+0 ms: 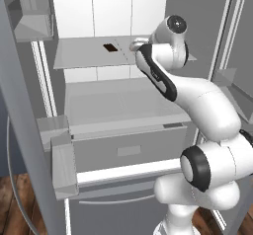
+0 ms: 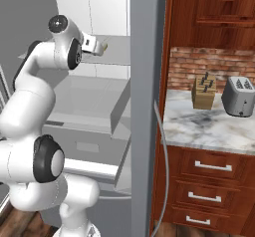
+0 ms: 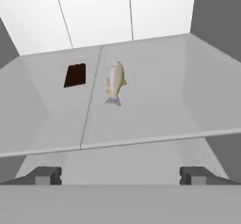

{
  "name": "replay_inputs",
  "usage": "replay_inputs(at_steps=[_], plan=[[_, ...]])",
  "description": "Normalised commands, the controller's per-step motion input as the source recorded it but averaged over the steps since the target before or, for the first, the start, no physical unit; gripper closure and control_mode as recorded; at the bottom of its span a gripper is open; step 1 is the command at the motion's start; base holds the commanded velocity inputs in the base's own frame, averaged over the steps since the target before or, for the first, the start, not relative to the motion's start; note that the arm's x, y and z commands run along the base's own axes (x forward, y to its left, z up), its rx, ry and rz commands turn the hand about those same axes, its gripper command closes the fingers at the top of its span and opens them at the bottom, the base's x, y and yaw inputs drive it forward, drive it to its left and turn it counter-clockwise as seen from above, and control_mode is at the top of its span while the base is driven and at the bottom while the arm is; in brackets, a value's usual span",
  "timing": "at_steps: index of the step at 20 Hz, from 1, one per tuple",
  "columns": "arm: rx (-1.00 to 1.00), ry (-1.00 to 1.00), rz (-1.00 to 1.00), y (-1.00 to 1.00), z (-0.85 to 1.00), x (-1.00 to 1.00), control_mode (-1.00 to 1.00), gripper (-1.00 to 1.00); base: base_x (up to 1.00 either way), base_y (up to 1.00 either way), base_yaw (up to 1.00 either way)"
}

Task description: Take the fish out of the fridge, briefly rinse it in the sink, and place it on the tray next to the sink.

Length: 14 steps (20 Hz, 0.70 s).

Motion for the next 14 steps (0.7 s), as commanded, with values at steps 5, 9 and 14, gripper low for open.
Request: replay_inputs(at_steps=[5, 9, 14], plan=[[0.00, 0.00, 0.00, 0.00, -0.05, 0.13, -1.00, -1.00, 0.00, 0.00, 0.00], [0.00, 0.00, 0.00, 0.00, -0.29, 0.20, -1.00, -1.00, 0.00, 0.00, 0.00], [0.00, 0.00, 0.00, 0.00, -0.22, 0.51, -1.00, -1.00, 0.00, 0.00, 0.00]])
